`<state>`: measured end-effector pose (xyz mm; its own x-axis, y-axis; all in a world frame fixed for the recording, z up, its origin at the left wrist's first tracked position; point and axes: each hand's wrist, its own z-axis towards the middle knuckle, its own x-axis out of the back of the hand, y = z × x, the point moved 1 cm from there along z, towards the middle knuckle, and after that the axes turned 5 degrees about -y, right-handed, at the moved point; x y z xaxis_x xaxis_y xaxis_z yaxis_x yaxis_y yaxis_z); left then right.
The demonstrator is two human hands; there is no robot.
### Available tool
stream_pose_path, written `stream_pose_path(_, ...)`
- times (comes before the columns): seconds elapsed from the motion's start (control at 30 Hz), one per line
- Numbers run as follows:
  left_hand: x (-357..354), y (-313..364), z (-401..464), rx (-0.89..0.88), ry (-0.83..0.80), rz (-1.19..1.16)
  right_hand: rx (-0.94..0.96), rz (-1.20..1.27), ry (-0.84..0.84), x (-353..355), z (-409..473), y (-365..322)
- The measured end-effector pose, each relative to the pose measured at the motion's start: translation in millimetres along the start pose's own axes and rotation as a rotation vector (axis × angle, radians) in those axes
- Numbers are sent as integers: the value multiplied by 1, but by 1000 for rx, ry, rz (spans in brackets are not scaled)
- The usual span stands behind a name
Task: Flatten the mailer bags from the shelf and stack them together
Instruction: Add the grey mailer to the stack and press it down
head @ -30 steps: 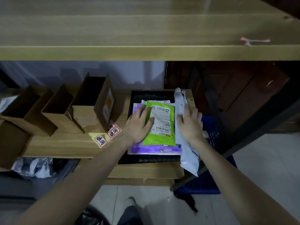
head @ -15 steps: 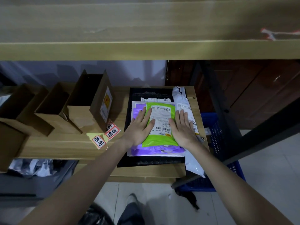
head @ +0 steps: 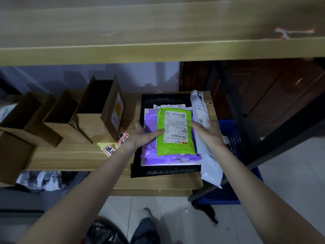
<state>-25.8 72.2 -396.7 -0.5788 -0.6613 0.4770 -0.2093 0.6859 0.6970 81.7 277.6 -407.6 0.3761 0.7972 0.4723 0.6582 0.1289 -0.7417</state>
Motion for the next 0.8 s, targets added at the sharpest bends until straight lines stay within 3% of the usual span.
stream_pose_path(0.2, 4, -8, 15, 79, 12, 102, 28, -195, 5, -1, -14, -9)
stream_pose_path(0.37, 6, 3, 1, 138, -49, 248, -36, -158, -69, -4, -6, -8)
stream_pose_path(0.63, 8, 5, 0, 166, -82, 246, -87, -210, -151, -3, -6, -17)
stream_pose_path(0.8, 8, 8, 3, 71, -29, 417, -8, -259, -140, -4, -18, -20)
